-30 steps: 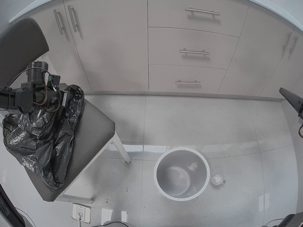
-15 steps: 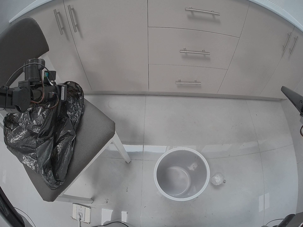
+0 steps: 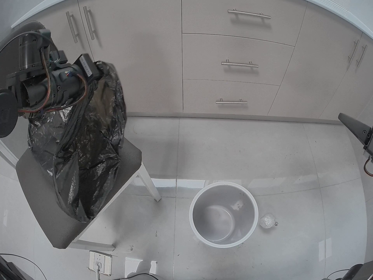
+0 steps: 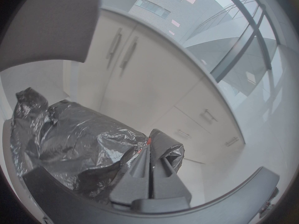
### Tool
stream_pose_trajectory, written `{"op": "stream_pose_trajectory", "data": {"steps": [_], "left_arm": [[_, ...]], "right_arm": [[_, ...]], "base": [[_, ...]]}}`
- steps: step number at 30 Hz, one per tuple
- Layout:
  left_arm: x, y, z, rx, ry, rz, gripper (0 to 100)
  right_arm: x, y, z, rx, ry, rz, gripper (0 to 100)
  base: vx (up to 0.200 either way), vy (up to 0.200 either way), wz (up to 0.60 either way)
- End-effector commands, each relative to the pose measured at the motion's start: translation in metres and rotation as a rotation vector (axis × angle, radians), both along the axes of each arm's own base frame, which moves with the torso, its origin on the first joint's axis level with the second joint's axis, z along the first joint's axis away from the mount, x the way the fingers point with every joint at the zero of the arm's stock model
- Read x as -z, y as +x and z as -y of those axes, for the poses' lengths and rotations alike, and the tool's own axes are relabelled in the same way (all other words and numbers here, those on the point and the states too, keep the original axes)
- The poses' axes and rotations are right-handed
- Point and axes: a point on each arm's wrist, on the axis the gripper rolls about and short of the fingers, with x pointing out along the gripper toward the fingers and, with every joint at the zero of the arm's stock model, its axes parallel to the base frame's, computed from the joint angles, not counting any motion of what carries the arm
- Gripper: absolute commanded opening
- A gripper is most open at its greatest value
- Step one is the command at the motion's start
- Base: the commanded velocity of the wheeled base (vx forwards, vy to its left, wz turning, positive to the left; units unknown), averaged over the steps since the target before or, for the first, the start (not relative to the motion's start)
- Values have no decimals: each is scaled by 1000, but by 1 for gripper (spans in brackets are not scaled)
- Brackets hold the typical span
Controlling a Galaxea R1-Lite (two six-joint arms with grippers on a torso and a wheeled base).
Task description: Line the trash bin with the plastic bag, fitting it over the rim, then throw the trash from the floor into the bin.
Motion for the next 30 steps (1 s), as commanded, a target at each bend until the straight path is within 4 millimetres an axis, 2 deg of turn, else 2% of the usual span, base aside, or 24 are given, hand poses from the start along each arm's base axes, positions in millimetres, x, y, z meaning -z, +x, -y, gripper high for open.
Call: {"op": "stream_pose_trajectory", "data": {"steps": [1, 2, 3, 7, 9, 15, 19, 20, 22, 23, 26, 30], "left_arm": [[-30, -96, 104, 132, 40, 116, 0], [-30, -97, 105, 131, 43, 117, 0], [-30, -94, 124, 87, 87, 130, 0], [-39, -76, 150, -31, 160, 176, 0], [-46, -74, 155, -27, 162, 201, 0], [-74, -85, 168, 11, 149, 284, 0], [-93, -87, 172, 13, 127, 329, 0], [-104, -87, 172, 12, 116, 339, 0], [-114, -88, 175, 20, 117, 336, 0], [-112, -88, 179, 34, 132, 321, 0], [-98, -89, 194, 78, 189, 273, 0], [-97, -100, 203, 118, 183, 273, 0]], "right_arm": [[18, 8, -25, -142, -39, -88, 0], [19, 8, -26, -142, -40, -89, 0], [24, 11, -31, -164, -61, -108, 0], [33, 20, -47, -218, -172, -106, 0], [35, 24, -56, -226, -208, -105, 0], [46, 31, -81, -256, -259, -131, 0], [54, 32, -91, -289, -276, -147, 0], [59, 32, -95, -307, -287, -161, 0], [63, 32, -99, -320, -296, -172, 0], [65, 33, -100, -322, -300, -178, 100], [65, 34, -100, -318, -288, -168, 100], [66, 45, -105, -304, -269, -135, 100]], "base": [[0, 0, 0], [0, 0, 0], [0, 0, 0], [0, 0, 0], [0, 0, 0], [0, 0, 0], [0, 0, 0], [0, 0, 0], [0, 0, 0], [0, 0, 0], [0, 0, 0], [0, 0, 0]]}}
